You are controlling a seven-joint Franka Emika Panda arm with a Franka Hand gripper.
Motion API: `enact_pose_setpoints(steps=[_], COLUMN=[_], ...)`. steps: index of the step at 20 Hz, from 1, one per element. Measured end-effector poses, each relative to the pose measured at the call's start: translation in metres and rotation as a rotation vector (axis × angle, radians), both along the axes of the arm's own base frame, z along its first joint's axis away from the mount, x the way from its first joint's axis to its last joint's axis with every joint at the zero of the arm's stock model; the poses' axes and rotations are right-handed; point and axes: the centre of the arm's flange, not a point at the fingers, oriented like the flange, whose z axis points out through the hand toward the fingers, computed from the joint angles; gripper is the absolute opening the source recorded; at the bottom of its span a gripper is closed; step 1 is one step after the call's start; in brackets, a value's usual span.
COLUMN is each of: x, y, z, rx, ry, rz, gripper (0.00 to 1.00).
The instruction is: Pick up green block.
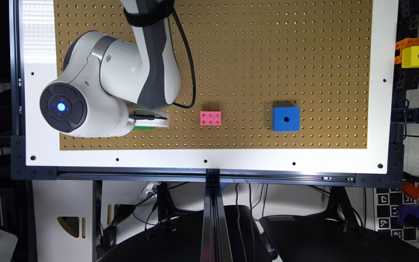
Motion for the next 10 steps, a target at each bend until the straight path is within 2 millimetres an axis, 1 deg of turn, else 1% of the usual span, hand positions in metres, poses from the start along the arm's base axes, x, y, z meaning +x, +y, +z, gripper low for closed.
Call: enact_pose_setpoints(steps=[6,10], x=[0.0,0.001], y=[0.0,-0.001], z=[0.002,0.024], rx=[0.0,-0.001], ry=[0.001,0.005], rz=[0.0,0.001], gripper=[0.0,0.0])
